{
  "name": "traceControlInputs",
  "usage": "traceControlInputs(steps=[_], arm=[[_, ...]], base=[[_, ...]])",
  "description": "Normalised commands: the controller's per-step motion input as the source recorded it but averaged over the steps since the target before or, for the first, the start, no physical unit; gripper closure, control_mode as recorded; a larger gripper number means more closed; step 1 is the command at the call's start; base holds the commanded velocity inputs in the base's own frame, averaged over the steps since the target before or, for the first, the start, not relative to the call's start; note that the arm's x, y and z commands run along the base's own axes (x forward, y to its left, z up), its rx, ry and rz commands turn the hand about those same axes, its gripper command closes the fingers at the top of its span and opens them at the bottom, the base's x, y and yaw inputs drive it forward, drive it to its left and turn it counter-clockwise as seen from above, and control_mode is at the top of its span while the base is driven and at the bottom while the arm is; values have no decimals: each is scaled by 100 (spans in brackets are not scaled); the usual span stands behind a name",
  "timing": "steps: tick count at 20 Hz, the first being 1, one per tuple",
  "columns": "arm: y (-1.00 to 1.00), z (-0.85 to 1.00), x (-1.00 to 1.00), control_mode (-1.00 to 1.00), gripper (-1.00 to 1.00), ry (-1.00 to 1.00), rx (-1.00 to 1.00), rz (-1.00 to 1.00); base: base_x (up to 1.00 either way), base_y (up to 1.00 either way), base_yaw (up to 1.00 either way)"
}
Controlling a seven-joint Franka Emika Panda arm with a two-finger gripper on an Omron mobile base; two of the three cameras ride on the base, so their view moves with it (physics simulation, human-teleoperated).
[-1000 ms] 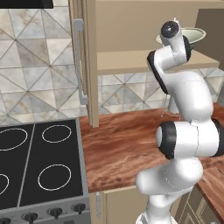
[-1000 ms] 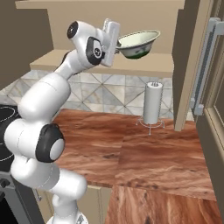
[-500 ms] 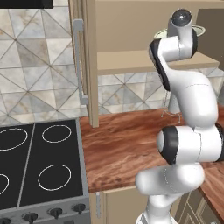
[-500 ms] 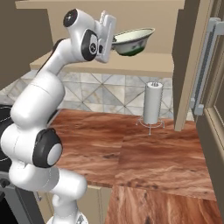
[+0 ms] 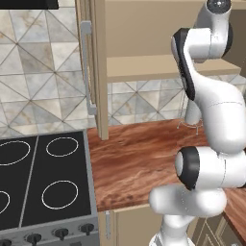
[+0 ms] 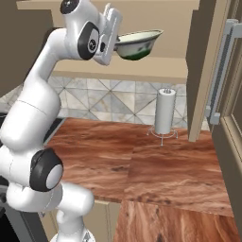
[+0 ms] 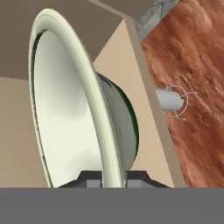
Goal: Move the bowls from the cabinet to the plates on the dining table.
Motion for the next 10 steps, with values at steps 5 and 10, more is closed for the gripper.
traceControlInputs(steps=[5, 10], arm=[[11, 0, -62, -100, 100, -3, 8, 0], [10, 0, -62, -100, 100, -1, 8, 0]], base=[[0, 0, 0], [0, 0, 0]])
